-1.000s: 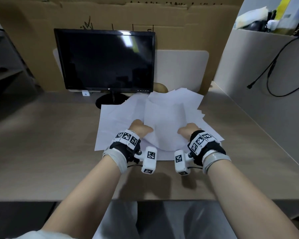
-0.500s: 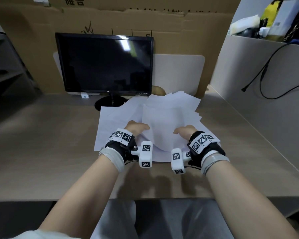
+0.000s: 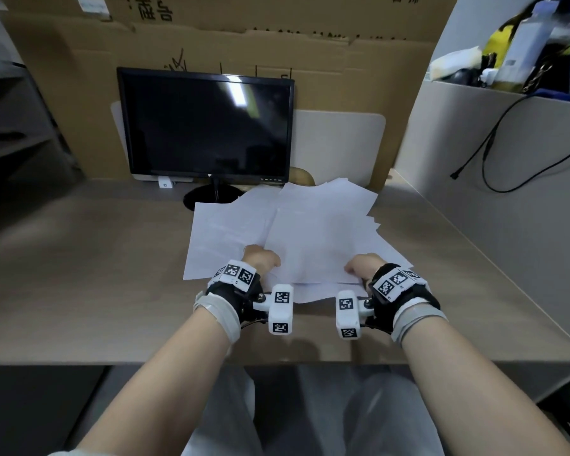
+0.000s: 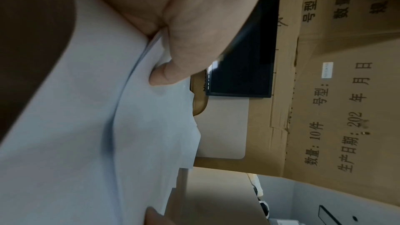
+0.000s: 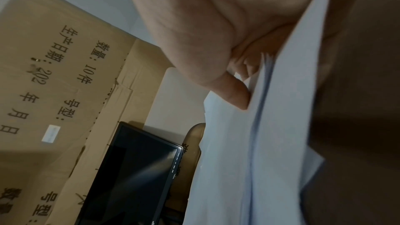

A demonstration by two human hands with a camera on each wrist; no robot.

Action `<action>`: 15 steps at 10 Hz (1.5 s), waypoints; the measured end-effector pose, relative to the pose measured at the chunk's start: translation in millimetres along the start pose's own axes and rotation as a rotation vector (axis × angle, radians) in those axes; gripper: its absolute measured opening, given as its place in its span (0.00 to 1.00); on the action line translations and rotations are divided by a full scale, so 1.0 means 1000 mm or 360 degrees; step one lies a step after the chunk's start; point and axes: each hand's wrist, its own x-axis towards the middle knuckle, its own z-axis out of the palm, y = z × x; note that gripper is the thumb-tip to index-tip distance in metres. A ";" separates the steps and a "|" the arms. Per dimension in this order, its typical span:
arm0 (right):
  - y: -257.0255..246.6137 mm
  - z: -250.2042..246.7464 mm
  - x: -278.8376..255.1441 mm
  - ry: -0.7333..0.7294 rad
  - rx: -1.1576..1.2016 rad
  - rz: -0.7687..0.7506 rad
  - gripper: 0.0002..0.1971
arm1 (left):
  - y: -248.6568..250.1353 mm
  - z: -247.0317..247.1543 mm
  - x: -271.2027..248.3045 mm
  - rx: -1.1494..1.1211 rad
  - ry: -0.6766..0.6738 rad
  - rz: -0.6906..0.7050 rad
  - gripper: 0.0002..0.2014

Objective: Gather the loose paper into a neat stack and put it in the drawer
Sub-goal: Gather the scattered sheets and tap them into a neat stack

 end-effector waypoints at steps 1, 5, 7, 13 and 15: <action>0.011 0.001 -0.012 -0.0061 0.0052 -0.0018 0.19 | -0.004 0.001 -0.013 0.0087 -0.0050 0.0040 0.21; 0.014 -0.010 -0.028 0.0185 0.0473 -0.0122 0.08 | 0.006 0.016 -0.025 -0.0640 -0.0012 0.0396 0.17; -0.017 -0.017 0.010 0.0336 0.0480 -0.0194 0.05 | 0.039 0.003 -0.004 -0.0782 -0.0014 0.0493 0.35; -0.054 -0.019 0.127 0.0089 0.0045 -0.0007 0.08 | 0.089 0.003 0.132 0.0729 -0.0051 0.0144 0.21; -0.053 -0.025 0.142 0.0034 0.0085 0.0016 0.17 | 0.083 0.003 0.137 0.0833 -0.0074 0.0209 0.10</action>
